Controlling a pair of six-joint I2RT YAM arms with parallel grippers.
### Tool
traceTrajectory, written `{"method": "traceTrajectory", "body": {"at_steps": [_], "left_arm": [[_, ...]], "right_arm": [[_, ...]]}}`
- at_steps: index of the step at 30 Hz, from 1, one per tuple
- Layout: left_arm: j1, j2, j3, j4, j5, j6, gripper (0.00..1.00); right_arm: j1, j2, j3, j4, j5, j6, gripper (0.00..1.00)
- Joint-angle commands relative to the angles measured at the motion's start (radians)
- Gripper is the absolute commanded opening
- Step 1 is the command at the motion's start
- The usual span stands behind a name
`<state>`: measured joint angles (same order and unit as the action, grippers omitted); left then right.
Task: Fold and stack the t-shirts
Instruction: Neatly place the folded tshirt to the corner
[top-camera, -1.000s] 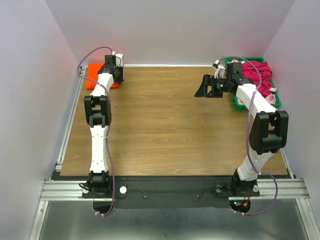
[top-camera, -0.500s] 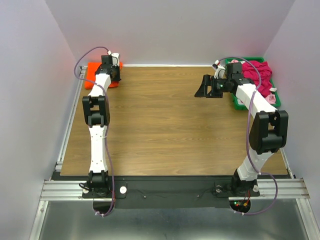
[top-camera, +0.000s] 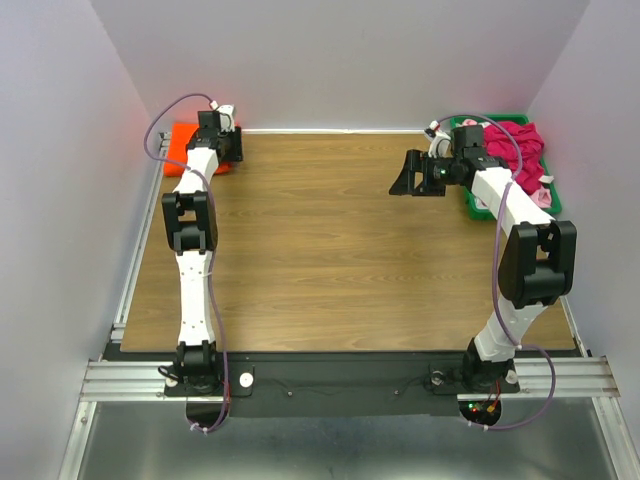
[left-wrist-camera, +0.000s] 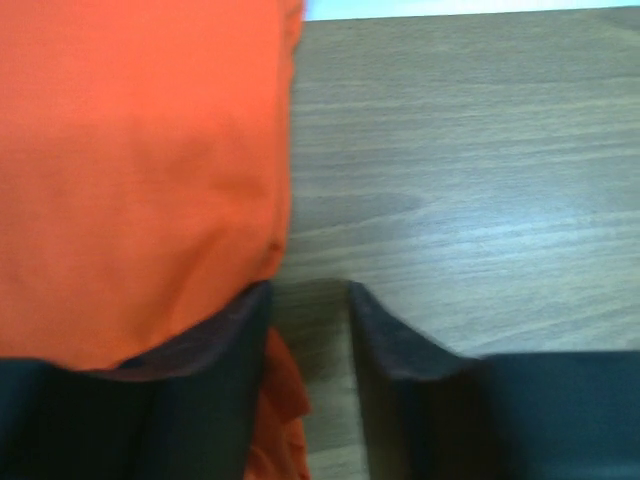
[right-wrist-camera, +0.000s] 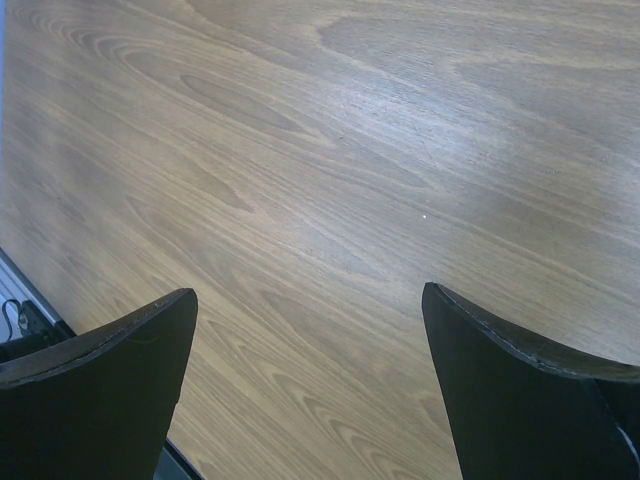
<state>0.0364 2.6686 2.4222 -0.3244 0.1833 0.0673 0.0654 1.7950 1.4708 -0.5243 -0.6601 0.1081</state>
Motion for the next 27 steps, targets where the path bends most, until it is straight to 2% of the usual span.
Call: {"method": "traceTrajectory", "body": {"at_steps": [1,2,4,5,6,9,10,13,19,22,23,27], "left_arm": [[0.017,-0.08,-0.029,0.066,0.083,0.029,0.61],[0.014,-0.138,-0.066,0.083,0.097,0.035,0.74],[0.0,-0.214,-0.063,0.107,0.107,0.061,0.85],[-0.009,-0.234,-0.054,0.102,0.111,0.074,0.94],[-0.015,-0.257,-0.042,0.096,0.11,0.086,0.98],[-0.033,-0.37,-0.052,0.07,0.117,0.121,0.99],[-0.076,-0.439,-0.09,0.062,0.122,0.126,0.99],[-0.096,-0.535,-0.159,0.047,0.128,0.129,0.99],[-0.099,-0.682,-0.242,-0.178,0.156,0.134,0.99],[-0.101,-0.794,-0.404,-0.194,0.15,0.15,0.99],[-0.101,-0.872,-0.525,-0.167,0.15,0.154,0.99],[-0.101,-1.07,-0.826,-0.071,0.128,0.161,0.99]], "right_arm": [[-0.004,0.004,0.014,0.004,0.004,-0.012,1.0],[-0.004,0.003,0.017,0.004,0.002,-0.013,1.0],[-0.006,0.003,0.025,0.004,0.001,-0.012,1.0],[-0.006,0.0,0.028,0.004,0.001,-0.012,1.0],[-0.006,-0.002,0.029,0.004,-0.003,-0.012,1.0],[-0.006,-0.022,0.031,0.003,0.001,-0.015,1.0],[-0.006,-0.026,0.029,0.003,0.007,-0.018,1.0],[-0.006,-0.06,0.022,-0.002,0.013,-0.027,1.0],[-0.009,-0.141,-0.007,-0.022,0.05,-0.062,1.0],[-0.013,-0.17,-0.03,-0.04,0.073,-0.088,1.0],[-0.016,-0.189,-0.039,-0.043,0.086,-0.1,1.0],[-0.019,-0.238,-0.096,-0.055,0.114,-0.137,1.0]]}}
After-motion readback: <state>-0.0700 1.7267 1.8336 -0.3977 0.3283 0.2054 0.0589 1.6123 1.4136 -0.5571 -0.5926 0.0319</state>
